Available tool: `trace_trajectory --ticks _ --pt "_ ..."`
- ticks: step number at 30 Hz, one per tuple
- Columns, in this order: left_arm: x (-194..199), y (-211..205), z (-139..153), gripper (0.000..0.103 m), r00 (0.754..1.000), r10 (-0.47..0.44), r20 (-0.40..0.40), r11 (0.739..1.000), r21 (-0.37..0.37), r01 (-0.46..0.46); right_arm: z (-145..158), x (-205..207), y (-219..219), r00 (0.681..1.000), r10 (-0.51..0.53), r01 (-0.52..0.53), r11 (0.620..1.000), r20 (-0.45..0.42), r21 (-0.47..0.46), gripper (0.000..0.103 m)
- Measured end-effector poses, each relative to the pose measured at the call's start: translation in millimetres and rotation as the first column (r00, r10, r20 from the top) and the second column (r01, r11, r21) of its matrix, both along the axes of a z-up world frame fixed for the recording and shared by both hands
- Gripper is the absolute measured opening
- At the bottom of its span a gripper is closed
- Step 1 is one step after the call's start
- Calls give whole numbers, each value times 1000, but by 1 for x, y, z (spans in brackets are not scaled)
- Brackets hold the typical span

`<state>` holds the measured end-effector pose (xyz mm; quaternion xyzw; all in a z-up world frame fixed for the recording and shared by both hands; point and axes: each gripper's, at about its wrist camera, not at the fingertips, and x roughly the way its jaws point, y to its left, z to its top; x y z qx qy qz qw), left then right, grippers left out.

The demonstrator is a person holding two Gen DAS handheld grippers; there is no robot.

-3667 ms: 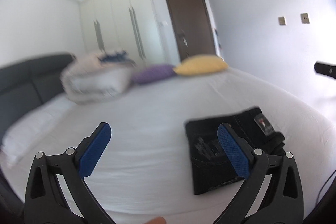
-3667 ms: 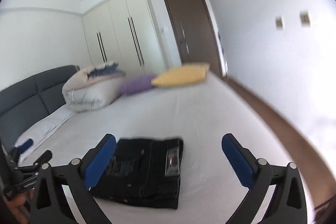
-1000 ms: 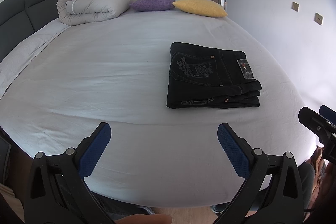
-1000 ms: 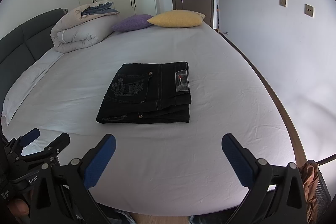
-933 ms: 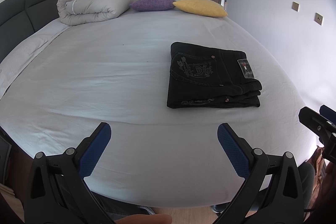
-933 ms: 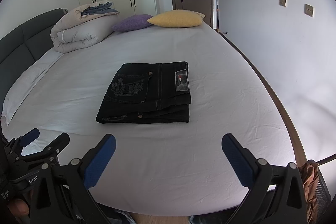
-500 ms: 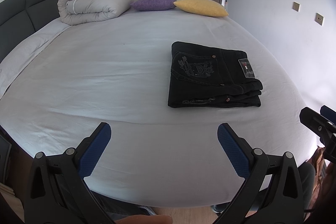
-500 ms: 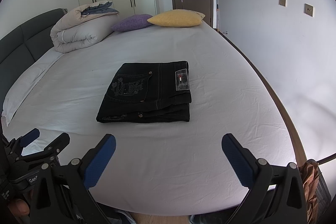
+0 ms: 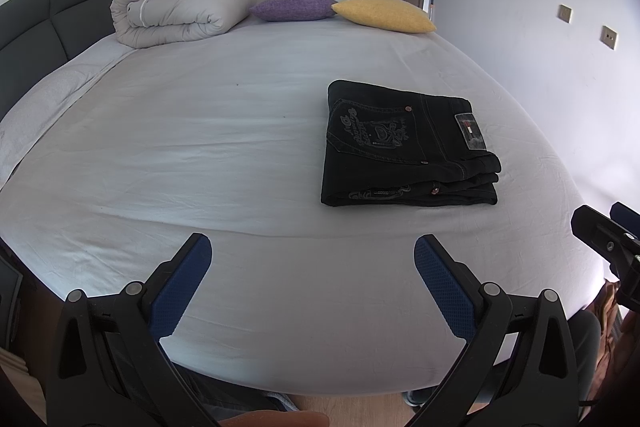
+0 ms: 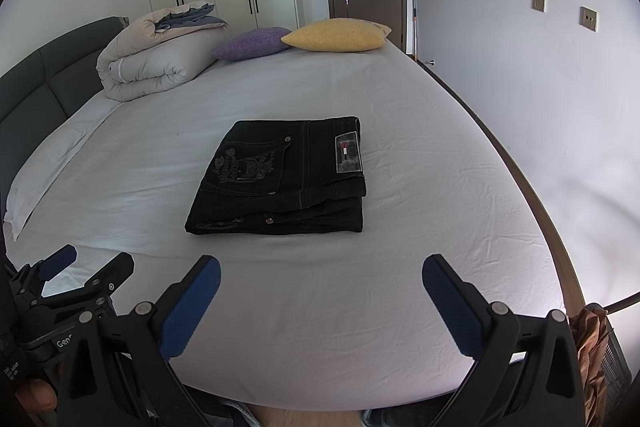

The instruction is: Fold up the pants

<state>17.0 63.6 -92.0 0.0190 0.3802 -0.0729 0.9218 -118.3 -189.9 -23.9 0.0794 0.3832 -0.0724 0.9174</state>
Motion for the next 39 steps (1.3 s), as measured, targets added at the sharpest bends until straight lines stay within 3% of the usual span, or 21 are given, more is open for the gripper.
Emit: trace_trajectory --ticks 39 --pt "0 0 -1 103 1000 6 -5 1000 -4 -6 -2 -3 6 1000 0 0 1000 -6 2 103"
